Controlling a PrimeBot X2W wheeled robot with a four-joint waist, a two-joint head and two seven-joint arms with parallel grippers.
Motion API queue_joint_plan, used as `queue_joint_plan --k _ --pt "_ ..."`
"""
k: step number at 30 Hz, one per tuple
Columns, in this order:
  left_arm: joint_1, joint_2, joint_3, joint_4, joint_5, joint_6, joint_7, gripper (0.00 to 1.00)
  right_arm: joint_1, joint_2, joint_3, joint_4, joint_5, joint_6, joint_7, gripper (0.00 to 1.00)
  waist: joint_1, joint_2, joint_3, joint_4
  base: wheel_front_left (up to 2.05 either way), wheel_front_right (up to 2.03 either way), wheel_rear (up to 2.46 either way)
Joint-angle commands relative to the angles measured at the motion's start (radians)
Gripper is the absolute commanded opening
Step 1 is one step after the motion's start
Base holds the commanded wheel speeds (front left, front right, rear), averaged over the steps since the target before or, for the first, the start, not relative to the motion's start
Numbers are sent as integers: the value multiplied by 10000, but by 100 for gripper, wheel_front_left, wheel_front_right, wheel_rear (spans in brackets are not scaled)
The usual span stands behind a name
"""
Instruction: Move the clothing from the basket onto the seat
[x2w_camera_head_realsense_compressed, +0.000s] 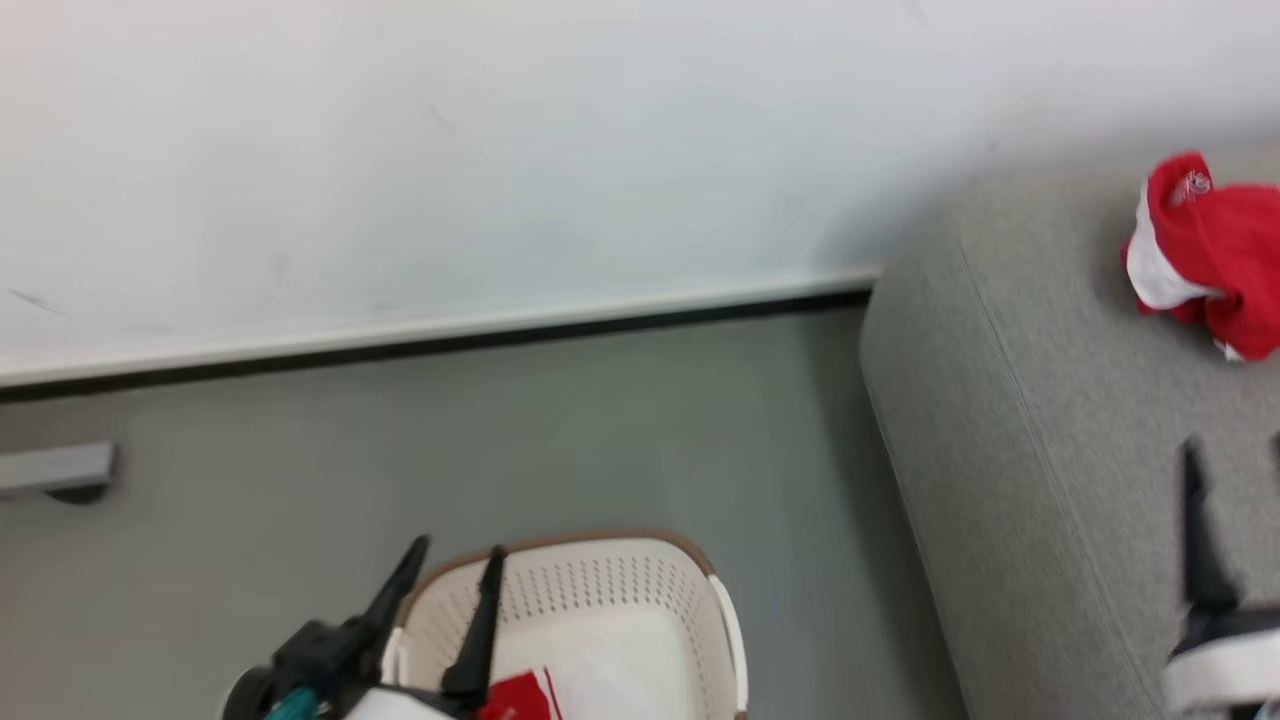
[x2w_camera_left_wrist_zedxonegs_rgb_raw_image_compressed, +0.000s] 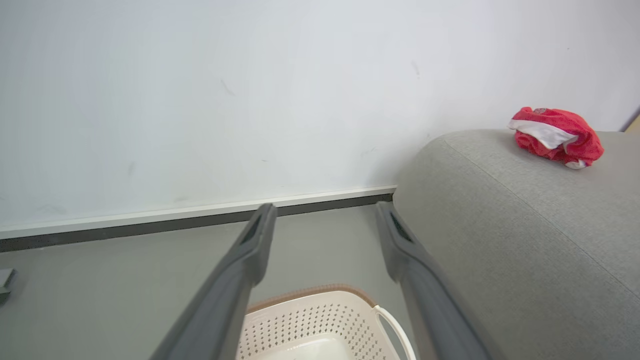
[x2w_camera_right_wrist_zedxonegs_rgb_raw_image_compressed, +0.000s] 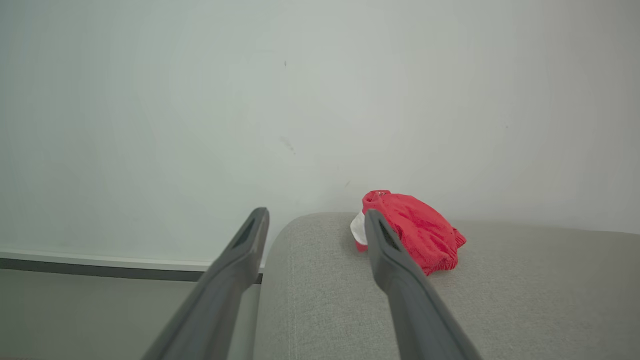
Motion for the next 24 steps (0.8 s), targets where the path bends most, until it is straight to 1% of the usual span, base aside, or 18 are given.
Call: queue_joint_plan --k 1,3,6,8,9,13,20,24 --pt "455 19 382 -82 167 -6 -4 100 801 445 98 -495 -259 -28 8 100 4 0 -799 561 0 0 0" --pt "875 -128 782 -100 260 -13 -3 100 1484 929 226 -887 -525 -28 7 100 4 0 -1098 721 0 0 0" --pt "1449 -262 1420 -37 454 -100 -4 100 2272 1414 638 -1265 -726 -29 6 100 4 0 -1467 889 0 0 0" --pt "1735 -406 1796 -45 615 -179 -5 100 2636 1490 1211 -1353 -1094 -29 7 100 4 0 -1570 1016 0 0 0" --pt "1735 -406 1796 -45 615 -179 -5 100 2636 1490 1211 -1353 -1094 -29 7 100 4 0 -1570 1016 0 0 0" --pt "2195 -679 2400 88 913 -435 -5 100 3003 1759 1510 -1317 -1195 -30 7 100 4 0 -1782 1264 0 0 0" --pt "2517 -1165 3058 341 1388 -947 -6 100 3166 1952 1108 -1121 -835 -30 7 100 4 0 -2054 1489 0 0 0" --pt "2532 -1412 3413 356 1591 -1165 -6 100 3198 1961 1148 -886 -497 -30 7 100 4 0 -2145 1508 0 0 0"
